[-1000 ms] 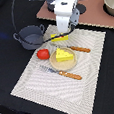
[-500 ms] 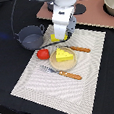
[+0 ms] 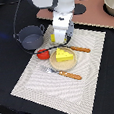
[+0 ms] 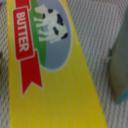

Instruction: Interact with the objects in diverse but meaningful ways.

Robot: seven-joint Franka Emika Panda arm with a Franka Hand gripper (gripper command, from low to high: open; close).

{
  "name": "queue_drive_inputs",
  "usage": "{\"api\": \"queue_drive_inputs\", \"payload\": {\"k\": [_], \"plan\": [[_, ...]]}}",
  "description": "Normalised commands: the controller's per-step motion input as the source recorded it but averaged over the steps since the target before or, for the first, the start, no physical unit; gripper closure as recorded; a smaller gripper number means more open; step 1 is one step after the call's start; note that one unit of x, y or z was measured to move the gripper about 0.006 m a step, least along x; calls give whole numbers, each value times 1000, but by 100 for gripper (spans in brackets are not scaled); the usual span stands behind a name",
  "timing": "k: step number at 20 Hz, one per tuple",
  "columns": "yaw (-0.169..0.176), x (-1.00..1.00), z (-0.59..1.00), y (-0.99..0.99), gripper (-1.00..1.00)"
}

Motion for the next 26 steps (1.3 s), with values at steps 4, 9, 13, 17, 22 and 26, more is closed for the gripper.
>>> {"api": "queue_drive_inputs", "payload": {"k": [4, 9, 13, 17, 22, 26], "plan": [[64, -31, -301, 0, 100], [60, -95, 137, 19, 100], [51, -146, 416, 36, 100], [41, -49, 286, 50, 100], [30, 0, 284, 51, 100], [24, 0, 232, 7, 100]]}}
